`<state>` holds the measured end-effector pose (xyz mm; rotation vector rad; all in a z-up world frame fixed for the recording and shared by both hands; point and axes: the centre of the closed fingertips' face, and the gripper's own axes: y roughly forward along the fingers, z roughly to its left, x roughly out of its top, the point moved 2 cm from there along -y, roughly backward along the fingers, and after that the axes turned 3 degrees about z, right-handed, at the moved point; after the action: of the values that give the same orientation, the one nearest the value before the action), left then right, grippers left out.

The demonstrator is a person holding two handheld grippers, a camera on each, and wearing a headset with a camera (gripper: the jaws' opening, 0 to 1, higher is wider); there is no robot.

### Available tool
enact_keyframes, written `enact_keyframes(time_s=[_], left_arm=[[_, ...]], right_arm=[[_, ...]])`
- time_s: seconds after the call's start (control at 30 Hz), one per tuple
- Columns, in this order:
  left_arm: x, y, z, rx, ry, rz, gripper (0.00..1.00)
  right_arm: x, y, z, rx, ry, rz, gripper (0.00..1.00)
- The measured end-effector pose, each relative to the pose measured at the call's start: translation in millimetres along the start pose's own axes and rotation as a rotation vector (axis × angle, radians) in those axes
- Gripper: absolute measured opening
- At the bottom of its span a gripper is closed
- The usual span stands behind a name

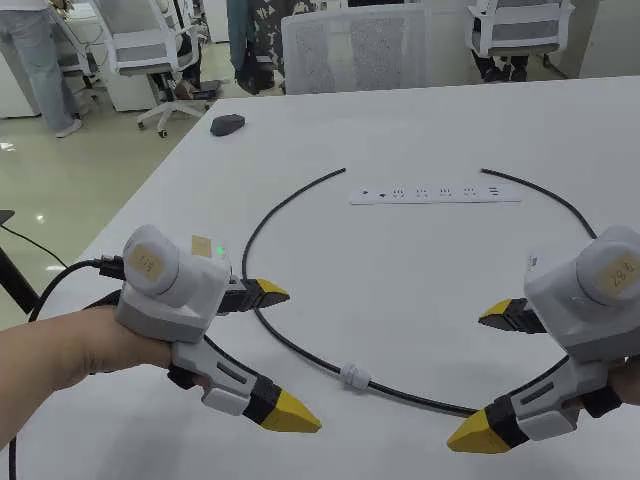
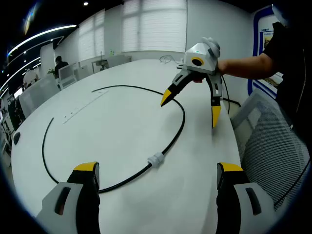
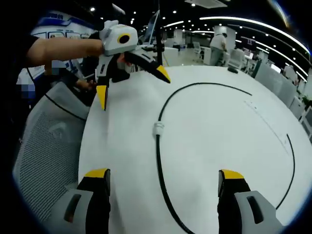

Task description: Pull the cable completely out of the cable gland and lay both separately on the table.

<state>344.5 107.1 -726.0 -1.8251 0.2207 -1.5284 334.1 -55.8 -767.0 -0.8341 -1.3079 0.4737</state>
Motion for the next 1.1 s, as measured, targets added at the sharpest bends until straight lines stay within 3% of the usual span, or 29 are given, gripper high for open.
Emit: enact_keyframes(time_s=[1.1], left_arm=[[-7.5, 7.9, -7.8, -0.060, -0.002, 0.024, 1.00]], right_arm=[[-10.3, 0.6, 2.2, 0.008, 0.000, 0.042, 0.90]])
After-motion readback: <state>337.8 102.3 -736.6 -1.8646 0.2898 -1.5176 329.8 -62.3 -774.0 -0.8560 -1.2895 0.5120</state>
